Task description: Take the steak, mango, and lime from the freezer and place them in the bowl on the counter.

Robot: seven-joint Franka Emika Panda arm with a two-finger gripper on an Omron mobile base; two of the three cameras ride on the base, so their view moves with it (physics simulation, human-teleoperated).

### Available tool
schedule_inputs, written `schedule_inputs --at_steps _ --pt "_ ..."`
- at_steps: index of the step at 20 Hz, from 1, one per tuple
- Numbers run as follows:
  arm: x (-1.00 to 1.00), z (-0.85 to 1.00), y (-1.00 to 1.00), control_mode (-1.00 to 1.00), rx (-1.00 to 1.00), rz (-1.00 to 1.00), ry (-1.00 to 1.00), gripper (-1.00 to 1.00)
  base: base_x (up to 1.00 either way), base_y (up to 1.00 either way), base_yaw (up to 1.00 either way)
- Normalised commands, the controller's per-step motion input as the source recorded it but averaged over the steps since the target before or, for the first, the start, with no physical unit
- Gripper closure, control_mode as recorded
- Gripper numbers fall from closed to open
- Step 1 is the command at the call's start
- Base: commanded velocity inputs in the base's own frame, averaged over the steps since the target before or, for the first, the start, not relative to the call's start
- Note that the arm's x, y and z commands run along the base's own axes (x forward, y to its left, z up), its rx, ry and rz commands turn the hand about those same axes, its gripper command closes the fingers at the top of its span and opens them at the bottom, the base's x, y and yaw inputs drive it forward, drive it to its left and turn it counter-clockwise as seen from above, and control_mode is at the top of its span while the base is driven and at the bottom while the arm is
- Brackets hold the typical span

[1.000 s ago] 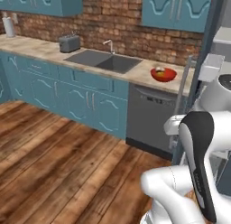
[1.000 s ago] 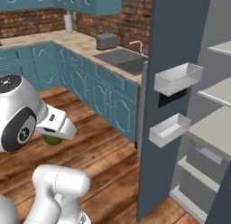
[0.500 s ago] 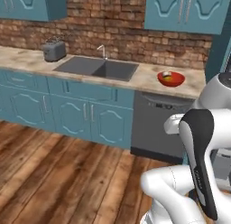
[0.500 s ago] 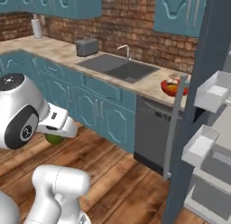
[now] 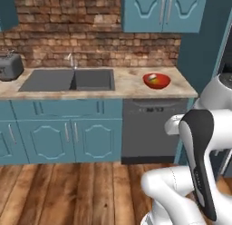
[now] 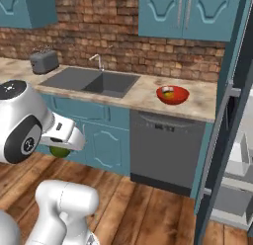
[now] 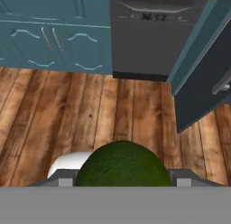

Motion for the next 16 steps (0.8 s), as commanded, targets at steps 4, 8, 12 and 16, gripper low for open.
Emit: schedule_inputs --at_steps 4,8,12,16 --pt "0.0 0.0 0.0 1.0 0.0 0.0 0.0 1.0 0.94 0.25 -0.37" --pt "0.0 0.0 0.0 1.0 0.0 0.0 0.0 1.0 1.0 0.0 -0.24" --pt "0.0 0.0 0.0 1.0 0.0 0.0 0.0 1.0 1.0 -0.03 -0.07" --pt "0.0 0.0 0.0 1.0 0.0 0.0 0.0 1.0 0.89 -0.03 -0.05"
